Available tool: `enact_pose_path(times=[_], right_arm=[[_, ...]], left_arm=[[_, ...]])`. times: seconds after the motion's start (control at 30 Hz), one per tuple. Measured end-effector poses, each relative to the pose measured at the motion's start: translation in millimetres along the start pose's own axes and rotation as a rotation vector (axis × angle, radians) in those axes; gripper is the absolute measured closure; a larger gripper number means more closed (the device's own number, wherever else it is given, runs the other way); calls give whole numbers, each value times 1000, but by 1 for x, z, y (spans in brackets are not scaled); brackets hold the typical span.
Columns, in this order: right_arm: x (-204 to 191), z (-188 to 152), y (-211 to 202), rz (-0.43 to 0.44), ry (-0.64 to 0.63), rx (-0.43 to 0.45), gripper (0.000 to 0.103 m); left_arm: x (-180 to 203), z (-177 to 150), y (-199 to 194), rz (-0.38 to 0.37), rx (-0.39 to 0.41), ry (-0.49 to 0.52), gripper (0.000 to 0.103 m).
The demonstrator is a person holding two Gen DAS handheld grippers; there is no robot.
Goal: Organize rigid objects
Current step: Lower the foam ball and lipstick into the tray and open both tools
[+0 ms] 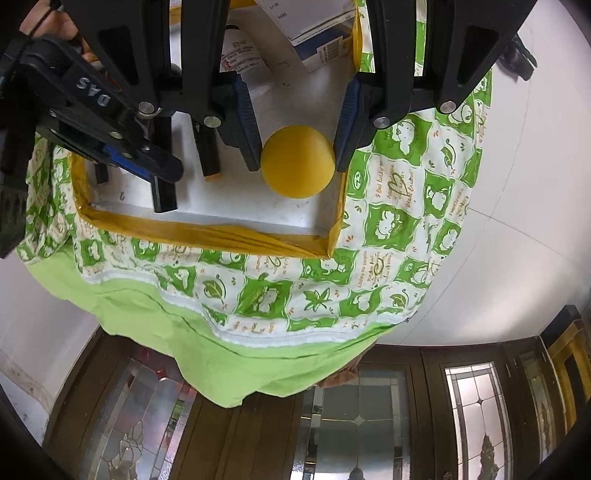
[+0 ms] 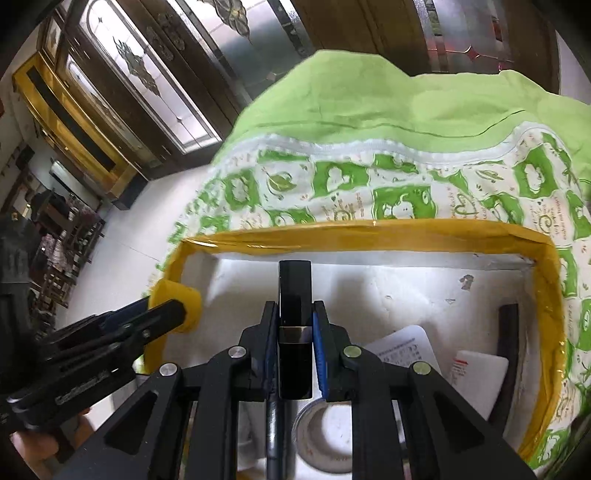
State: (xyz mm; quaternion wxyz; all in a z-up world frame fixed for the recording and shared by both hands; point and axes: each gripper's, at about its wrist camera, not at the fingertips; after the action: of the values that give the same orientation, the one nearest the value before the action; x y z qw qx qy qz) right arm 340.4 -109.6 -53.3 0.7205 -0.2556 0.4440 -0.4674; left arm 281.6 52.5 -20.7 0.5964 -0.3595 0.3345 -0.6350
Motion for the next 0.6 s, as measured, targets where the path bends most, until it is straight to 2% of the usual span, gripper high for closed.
enact_pose_path(times=[0.23, 0.4, 0.6], right_arm=[[5, -8, 16, -54, -19, -13, 86], [9, -10, 4, -21, 5, 17, 80], [18, -27, -43, 41, 24, 69, 72]], left_arm=[[2, -3, 5, 4, -8, 2, 61], [2, -6, -2, -29, 9, -13, 44], [5, -19, -44, -42, 82, -37, 36]])
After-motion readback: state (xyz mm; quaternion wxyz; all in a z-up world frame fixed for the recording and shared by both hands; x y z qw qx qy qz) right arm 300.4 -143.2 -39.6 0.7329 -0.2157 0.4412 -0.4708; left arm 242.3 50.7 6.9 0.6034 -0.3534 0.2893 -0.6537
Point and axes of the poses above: each gripper's, at about its wrist camera, not at the fingertips, and y roughly the way its jaws point, x to its right, z to its top, and after that the axes turned 8 degrees about y, right-handed
